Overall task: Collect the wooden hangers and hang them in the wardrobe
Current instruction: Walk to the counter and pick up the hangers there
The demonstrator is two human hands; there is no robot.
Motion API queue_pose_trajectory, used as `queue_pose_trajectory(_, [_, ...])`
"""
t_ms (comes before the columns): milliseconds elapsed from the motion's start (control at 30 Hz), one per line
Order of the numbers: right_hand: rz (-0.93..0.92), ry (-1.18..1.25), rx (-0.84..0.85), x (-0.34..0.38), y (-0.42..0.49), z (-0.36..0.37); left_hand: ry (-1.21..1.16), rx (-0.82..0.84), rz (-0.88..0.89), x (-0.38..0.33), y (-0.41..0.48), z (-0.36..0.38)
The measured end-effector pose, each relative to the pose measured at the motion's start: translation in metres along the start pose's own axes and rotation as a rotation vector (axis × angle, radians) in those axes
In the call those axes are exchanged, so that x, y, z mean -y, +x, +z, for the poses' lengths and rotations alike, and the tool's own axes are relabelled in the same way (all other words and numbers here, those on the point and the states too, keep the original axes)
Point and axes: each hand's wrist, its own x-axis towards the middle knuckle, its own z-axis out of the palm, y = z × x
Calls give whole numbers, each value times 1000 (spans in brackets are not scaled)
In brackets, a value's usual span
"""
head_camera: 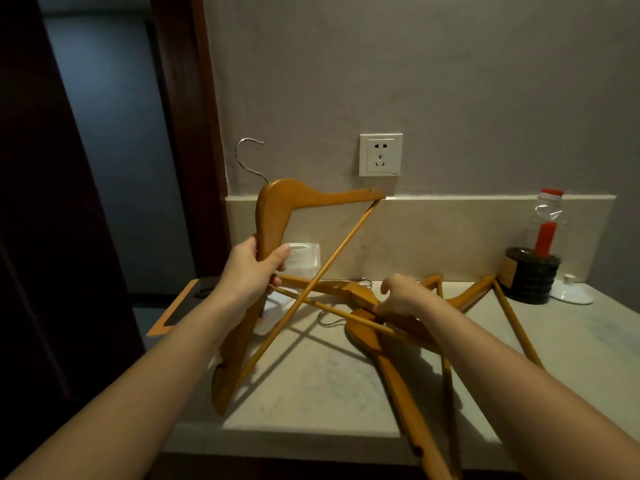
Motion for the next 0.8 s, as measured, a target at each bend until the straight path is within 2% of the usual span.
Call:
queue_pose_trajectory(67, [25, -46, -6, -2, 4, 10, -46, 29, -10, 3, -2, -2])
queue_pose_trajectory(200, [46, -183, -130, -6, 8, 20, -87, 68, -5, 9, -4, -7])
queue_pose_trajectory(367, [54, -136, -117, -1, 9, 20, -103, 90, 0, 17, -5, -11])
queue_pose_trajectory(467, [53, -33, -146, -1, 6, 20, -125, 89, -5, 19, -5, -16])
queue_pose_trajectory(667, [85, 354, -131, 0, -11, -6, -148, 66, -8, 18, -5, -22])
queue_pose_trajectory(800, [110, 500, -42, -5, -25, -18, -173, 75, -15, 14, -6, -17])
